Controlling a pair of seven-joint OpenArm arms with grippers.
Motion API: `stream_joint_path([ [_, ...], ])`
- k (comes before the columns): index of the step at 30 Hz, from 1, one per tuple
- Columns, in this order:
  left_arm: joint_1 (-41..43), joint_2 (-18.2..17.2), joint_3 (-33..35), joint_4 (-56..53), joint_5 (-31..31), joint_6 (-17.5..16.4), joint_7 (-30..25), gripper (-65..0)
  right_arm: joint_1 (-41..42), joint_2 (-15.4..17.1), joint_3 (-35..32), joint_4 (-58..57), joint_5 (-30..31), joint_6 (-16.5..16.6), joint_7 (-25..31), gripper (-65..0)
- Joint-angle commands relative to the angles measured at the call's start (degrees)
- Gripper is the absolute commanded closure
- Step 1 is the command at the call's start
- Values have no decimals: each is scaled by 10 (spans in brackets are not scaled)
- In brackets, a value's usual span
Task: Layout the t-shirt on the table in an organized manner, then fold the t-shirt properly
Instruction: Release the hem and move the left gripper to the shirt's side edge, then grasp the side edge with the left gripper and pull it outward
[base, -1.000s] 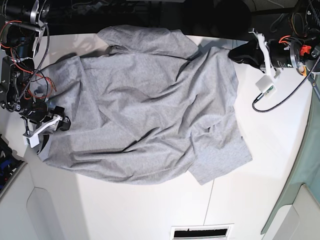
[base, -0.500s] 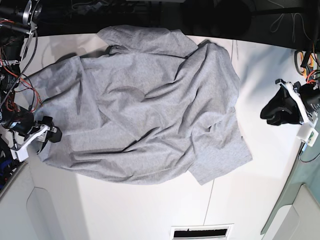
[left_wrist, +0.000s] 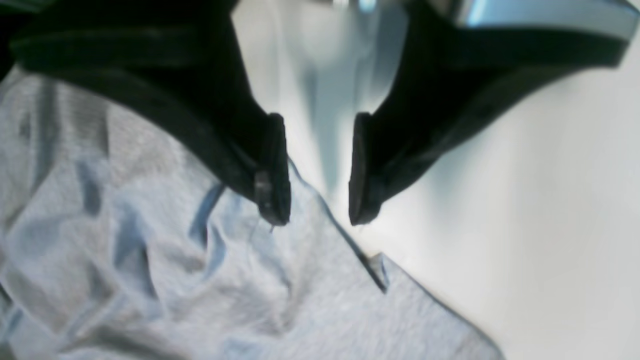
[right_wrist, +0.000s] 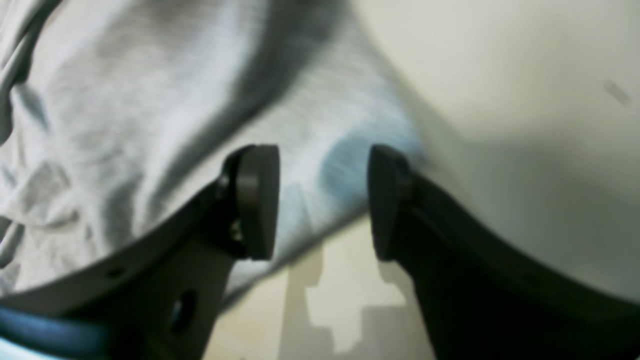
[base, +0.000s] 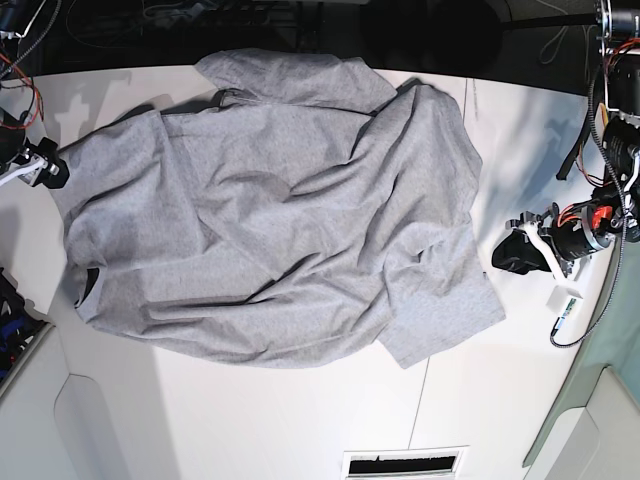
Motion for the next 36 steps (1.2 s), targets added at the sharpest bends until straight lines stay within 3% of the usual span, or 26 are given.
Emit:
stream_joint_path([
  [1,-21,-6,2,-12,-2,4,-15,-241,-1,10,12,10,11,5,10,-284],
  [5,-65,21,6,-83,26,8,-34,-317,-16,9,23,8,9,4,12,-284],
  [9,-97,43,6,-138,54,43,-54,-317,-18,3,21,-16,10,4,33,-285],
  [14,-113,62,6,-178,68,51,-59,-317,-16,3,11,-61,25,14,64,-285],
  [17,-113,70,6,-180,99,80,-79,-316,-15,0,-4,-63,36,24,64,-285],
  [21,-113,81,6,-183,121,86,-83,-312,-12,-15,-23,-62,37,24,76,-285],
  [22,-113,83,6,-185,125,86,-86,-278,-7,-20,-27,-63,36,24,76,-284],
  [23,-113,85,6,-186,130,86,-90,-203,-3,-26,-30,-62,35,24,76,-284],
  [25,-113,86,6,-186,139,86,-94,-13,10,-37,-32,-62,35,23,76,-256],
  [26,-114,85,6,-186,139,86,-94,0,16,-41,-33,-62,35,24,76,-201],
  [28,-118,82,6,-186,141,86,-93,0,23,-42,-33,-62,35,24,76,-14],
  [36,-195,44,6,-186,156,112,-92,0,29,-16,-18,-40,35,33,51,0],
])
